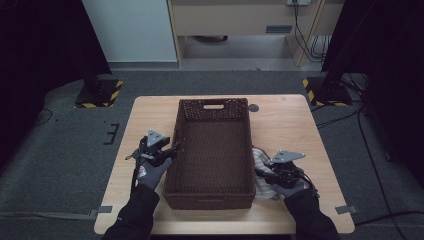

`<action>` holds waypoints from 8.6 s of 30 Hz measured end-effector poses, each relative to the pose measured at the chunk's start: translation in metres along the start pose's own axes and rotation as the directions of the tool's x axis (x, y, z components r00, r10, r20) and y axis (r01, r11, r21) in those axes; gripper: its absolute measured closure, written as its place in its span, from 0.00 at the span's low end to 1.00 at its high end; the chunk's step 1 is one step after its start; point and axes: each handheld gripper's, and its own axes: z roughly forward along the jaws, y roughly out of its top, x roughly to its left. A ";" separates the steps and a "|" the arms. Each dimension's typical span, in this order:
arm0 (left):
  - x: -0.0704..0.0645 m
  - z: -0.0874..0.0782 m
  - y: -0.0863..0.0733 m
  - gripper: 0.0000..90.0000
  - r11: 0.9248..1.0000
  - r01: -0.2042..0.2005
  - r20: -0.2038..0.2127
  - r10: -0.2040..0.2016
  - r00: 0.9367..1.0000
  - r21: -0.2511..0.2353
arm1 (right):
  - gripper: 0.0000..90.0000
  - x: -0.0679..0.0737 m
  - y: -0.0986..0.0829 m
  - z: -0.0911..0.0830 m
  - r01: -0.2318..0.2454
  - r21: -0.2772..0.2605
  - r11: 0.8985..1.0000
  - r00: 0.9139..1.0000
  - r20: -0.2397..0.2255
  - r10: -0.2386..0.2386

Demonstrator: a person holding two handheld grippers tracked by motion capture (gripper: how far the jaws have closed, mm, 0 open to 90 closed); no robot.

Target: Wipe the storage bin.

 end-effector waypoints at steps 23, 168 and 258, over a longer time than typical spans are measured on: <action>-0.018 -0.026 -0.017 0.66 0.998 -0.034 0.040 0.032 0.999 0.055 | 0.74 0.017 -0.013 0.001 0.022 0.044 0.999 0.999 -0.034 -0.020; -0.009 -0.034 -0.025 0.62 1.000 0.011 0.031 -0.011 0.999 0.002 | 0.72 -0.047 -0.058 -0.054 -0.222 0.097 0.970 0.947 0.259 0.190; -0.021 -0.059 -0.033 0.70 0.995 -0.093 0.133 0.087 0.987 0.040 | 0.60 0.010 0.057 0.026 -0.036 -0.120 0.992 0.978 0.198 0.059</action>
